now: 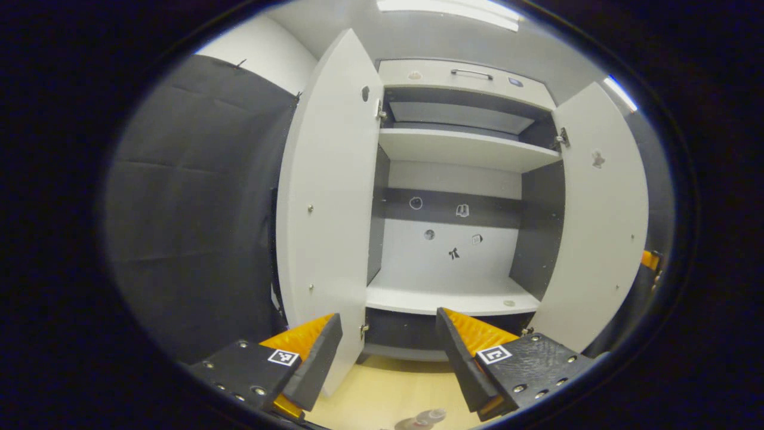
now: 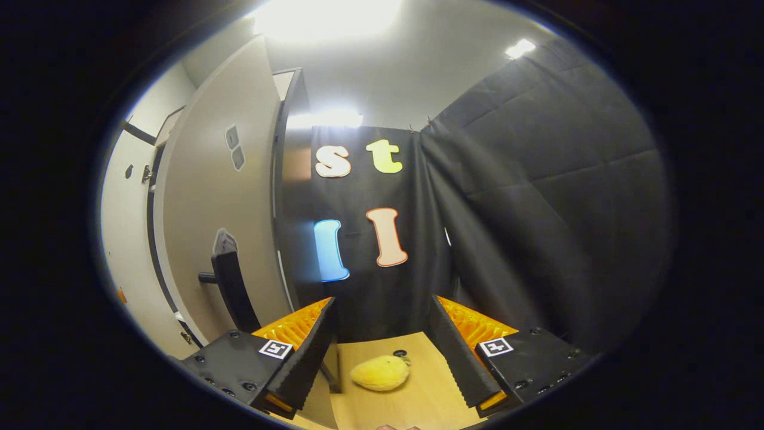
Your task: Grasp the bottle in the cabinet with the left hand and place it on the coaster, then close the right door with the right hand and the left door with the left hand.
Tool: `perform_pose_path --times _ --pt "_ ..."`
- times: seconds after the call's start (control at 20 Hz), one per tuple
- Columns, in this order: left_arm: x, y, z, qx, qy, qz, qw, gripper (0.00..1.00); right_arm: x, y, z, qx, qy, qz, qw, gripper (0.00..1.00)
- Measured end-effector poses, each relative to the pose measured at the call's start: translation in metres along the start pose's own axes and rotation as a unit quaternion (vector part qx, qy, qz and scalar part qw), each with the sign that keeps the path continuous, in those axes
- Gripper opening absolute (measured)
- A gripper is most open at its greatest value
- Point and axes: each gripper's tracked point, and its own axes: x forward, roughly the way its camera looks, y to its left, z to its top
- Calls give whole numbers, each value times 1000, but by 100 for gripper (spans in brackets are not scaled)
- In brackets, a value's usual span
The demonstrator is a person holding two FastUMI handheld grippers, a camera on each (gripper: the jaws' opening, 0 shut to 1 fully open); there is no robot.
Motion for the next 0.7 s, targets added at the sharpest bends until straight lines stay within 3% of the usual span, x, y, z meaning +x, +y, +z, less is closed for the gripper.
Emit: perform_pose_path --times 0.05,0.1,0.2,0.25,0.3,0.35,0.45,0.5,0.55,0.6,0.7 --pt "-1 2 2 0 3 8 1000 92 4 3 4 -1 0 13 1000 98" --pt "-2 4 3 3 5 17 1000 92 6 7 7 -4 1 26 1000 93" --pt "-8 8 2 6 12 35 999 92 10 13 12 -9 5 52 999 98" --pt "-14 9 3 6 12 42 999 99 11 18 12 -11 8 67 998 98" --pt "-21 10 3 8 10 50 999 99 13 22 14 -13 9 81 997 98" --pt "-29 11 4 10 9 61 998 92 12 27 16 -17 11 96 995 98" --pt "-42 15 4 10 5 82 997 92 12 40 16 -21 15 127 992 98" --pt "-49 17 4 5 2 91 996 99 11 47 16 -21 16 142 990 98" --pt "-55 18 4 0 -1 97 995 99 10 50 16 -26 16 148 988 98" --pt "-60 18 4 -5 -2 99 995 92 11 47 17 -36 14 143 989 96" --pt "-68 20 0 -5 -1 99 995 92 11 45 16 -44 20 135 990 97"
